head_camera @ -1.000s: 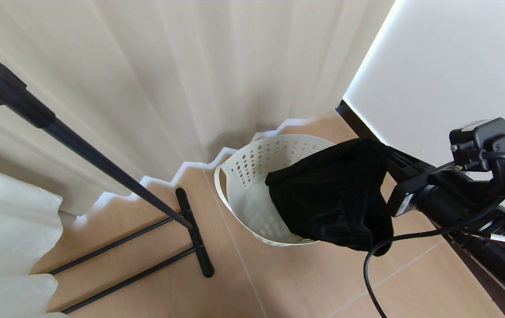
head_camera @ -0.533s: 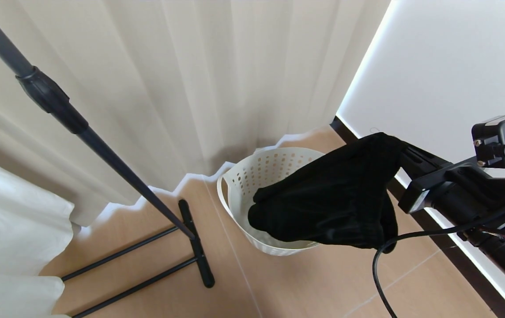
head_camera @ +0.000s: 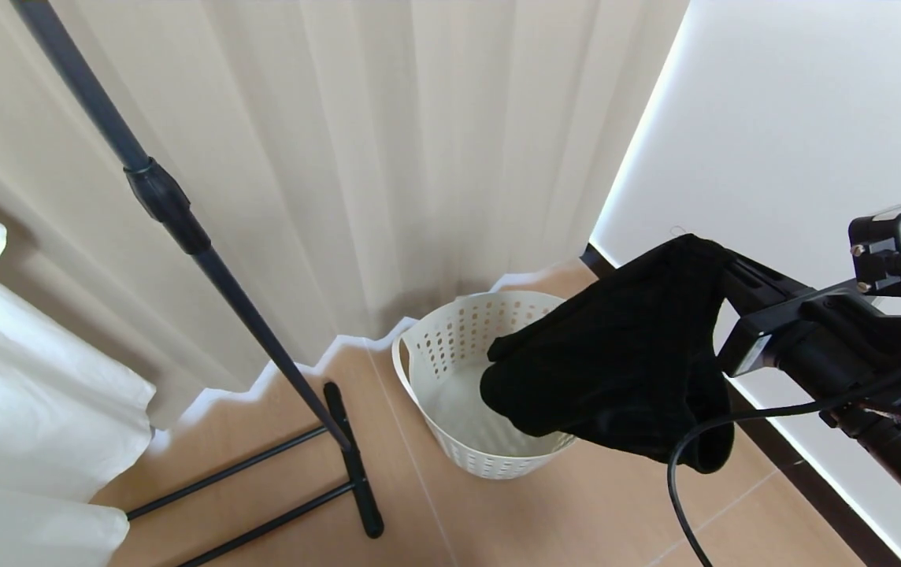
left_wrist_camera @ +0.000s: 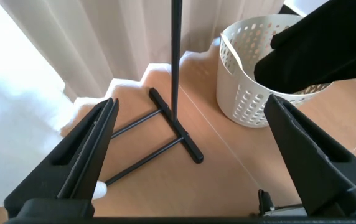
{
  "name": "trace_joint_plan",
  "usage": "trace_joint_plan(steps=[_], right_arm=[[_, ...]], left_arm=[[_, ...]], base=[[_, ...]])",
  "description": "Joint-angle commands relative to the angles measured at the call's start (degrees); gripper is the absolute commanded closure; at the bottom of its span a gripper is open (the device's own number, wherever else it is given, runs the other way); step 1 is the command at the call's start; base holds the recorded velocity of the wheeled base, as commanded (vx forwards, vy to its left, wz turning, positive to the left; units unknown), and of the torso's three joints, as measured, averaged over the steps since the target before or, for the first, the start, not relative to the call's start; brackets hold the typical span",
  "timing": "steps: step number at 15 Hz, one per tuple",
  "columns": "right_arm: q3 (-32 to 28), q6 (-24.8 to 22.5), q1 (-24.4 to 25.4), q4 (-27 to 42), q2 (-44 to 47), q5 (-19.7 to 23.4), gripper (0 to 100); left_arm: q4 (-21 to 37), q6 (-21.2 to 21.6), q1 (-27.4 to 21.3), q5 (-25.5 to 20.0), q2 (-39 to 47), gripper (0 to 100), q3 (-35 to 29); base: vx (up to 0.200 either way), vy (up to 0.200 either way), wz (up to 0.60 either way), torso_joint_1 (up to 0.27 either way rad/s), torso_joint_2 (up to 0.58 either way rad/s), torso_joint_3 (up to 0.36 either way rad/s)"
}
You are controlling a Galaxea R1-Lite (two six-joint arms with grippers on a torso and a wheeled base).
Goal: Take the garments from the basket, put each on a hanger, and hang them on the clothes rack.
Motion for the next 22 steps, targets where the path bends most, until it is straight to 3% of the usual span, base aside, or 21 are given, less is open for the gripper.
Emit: trace_joint_plan(steps=[1,7,22], right_arm=[[0.7,0.0,-1.1,-0.2,-0.3,0.2,100],[2.6,-1.3,-2.0,-0.3,-1.0,1.5,100],[3.5,-1.6,-2.0,-0.3,-0.9,1.7,100]], left_arm=[[0.0,0.0,0.0,0.0,0.0,0,0.0],[0.0,0.0,0.0,0.0,0.0,0,0.0],[0.0,0.0,0.0,0.0,0.0,0,0.0]], base=[[0.0,0.0,0.0,0.002,0.0,0.207],[0.0,0.0,0.0,0.014,-0.1,0.119],[0.0,0.0,0.0,0.139,-0.47,-0.153]])
